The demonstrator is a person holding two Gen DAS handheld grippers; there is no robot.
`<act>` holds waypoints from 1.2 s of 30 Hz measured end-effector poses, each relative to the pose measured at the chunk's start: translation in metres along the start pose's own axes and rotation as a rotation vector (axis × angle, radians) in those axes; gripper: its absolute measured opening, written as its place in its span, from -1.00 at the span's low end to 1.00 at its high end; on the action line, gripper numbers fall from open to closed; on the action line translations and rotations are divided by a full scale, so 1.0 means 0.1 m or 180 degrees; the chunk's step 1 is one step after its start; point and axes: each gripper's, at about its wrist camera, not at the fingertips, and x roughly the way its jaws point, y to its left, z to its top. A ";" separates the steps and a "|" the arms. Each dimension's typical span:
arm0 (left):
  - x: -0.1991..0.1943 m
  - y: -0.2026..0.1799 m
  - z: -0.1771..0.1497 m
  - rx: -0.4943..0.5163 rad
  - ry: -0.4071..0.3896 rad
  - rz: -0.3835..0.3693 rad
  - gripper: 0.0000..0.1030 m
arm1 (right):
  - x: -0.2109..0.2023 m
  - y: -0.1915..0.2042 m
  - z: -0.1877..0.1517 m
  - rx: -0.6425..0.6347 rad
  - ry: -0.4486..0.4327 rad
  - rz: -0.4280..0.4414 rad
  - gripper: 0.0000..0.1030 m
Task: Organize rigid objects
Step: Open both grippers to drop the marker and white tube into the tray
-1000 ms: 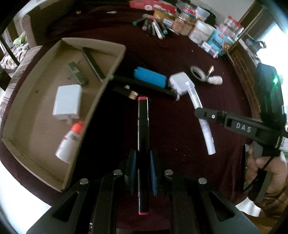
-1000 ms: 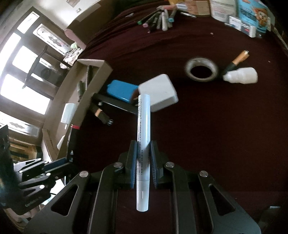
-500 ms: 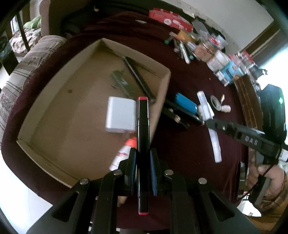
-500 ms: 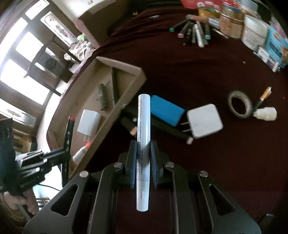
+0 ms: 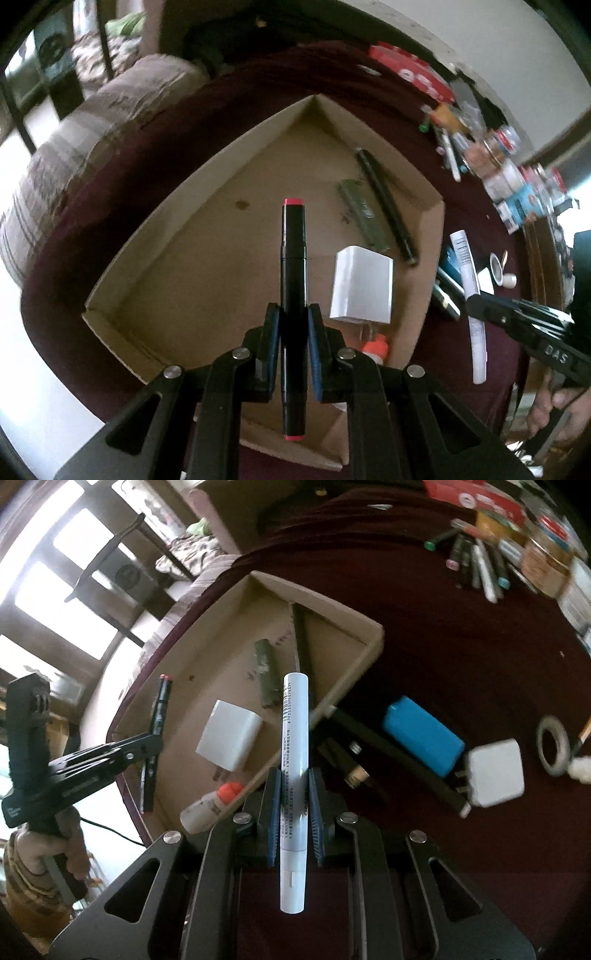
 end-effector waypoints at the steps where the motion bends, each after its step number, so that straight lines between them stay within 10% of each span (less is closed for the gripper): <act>1: 0.02 0.01 -0.01 -0.0026 0.0022 -0.0019 -0.75 | 0.01 0.03 0.04 -0.0031 0.0004 0.0028 -0.72; 21: 0.17 0.08 -0.04 0.0050 0.0183 0.0052 -0.75 | 0.73 0.58 1.24 -0.0089 -0.0065 0.0192 -0.71; 36: 0.24 0.16 0.09 0.0041 0.0180 0.0033 -0.75 | 1.27 0.60 1.26 -0.0087 0.0127 -0.0030 -0.71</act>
